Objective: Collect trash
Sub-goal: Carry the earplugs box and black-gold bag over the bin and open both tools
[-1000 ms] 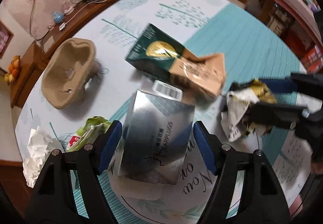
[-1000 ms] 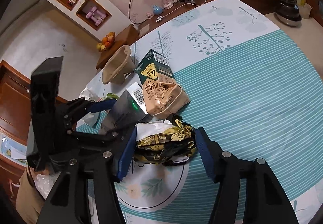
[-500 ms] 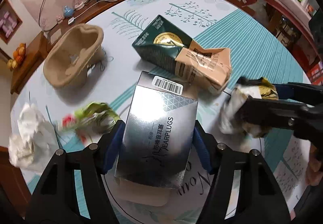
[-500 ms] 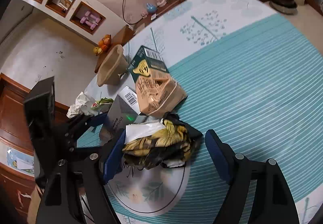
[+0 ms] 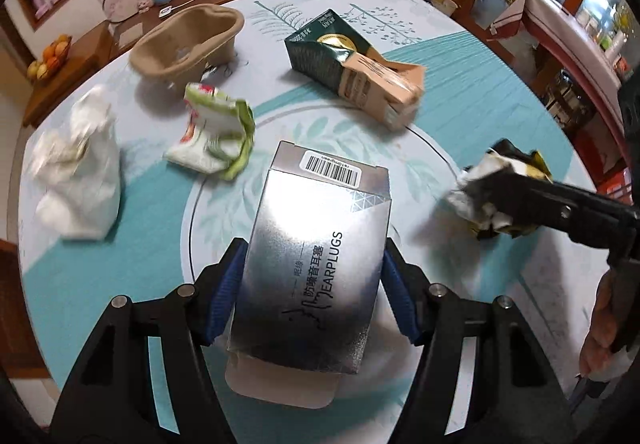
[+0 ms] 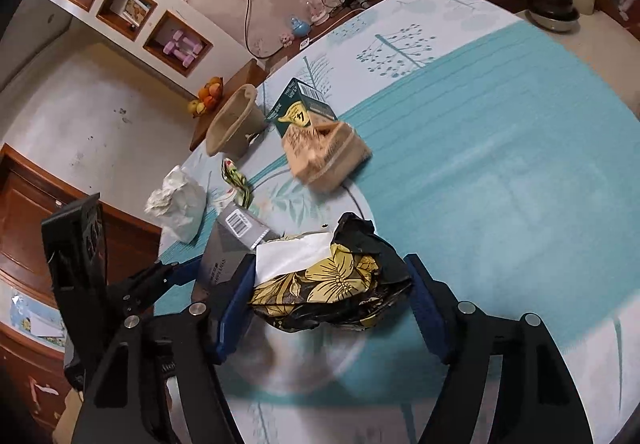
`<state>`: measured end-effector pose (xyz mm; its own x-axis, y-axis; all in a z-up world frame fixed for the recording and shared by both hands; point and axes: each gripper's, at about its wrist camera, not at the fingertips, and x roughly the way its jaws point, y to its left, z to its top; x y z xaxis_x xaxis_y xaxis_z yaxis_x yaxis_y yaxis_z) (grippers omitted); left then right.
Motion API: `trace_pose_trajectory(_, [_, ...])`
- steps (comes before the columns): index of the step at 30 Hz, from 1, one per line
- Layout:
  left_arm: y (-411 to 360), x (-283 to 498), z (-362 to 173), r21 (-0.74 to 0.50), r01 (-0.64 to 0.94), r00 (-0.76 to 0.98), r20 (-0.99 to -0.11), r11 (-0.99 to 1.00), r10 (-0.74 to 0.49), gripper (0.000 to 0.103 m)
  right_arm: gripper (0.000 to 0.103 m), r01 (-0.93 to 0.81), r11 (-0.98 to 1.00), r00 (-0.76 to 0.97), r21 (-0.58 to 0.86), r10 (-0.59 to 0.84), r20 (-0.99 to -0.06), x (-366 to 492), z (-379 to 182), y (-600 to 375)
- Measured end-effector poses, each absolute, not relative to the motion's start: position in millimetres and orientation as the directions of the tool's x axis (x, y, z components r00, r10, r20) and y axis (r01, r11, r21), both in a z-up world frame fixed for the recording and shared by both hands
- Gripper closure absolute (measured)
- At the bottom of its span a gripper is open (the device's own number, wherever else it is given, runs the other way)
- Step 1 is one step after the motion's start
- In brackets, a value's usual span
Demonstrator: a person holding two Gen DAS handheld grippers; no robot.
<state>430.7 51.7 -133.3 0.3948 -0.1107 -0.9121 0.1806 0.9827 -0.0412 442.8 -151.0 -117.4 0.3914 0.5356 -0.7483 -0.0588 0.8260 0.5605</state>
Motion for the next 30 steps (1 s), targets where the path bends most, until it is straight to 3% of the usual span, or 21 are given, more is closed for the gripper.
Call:
trace_pose_trajectory(12, [17, 268, -68, -0.24, 0.151, 0.439, -0.853, 0.959, -0.282, 0.041, 0.032, -0.117, 0.814, 0.521, 0.569, 0.538, -0.663, 253, -58, -207])
trace_pose_trajectory(18, [-25, 174, -46, -0.249, 0.19, 0.512, -0.8, 0.95, -0.312, 0.041, 0.032, -0.143, 0.811, 0.588, 0.568, 0.531, -0.61, 143, -31, -231])
trace_pose_trajectory(26, [-68, 78, -67, -0.289, 0.21, 0.536, -0.765, 0.934, -0.357, 0.041, 0.032, -0.104, 0.829, 0.634, 0.55, 0.481, -0.605, 30, -40, -262])
trace_pose_trajectory(30, [-84, 47, -103, -0.297, 0.202, 0.486, -0.797, 0.933, -0.359, 0.041, 0.032, -0.037, 0.841, 0.633, 0.539, 0.437, -0.639, -8, -67, -280])
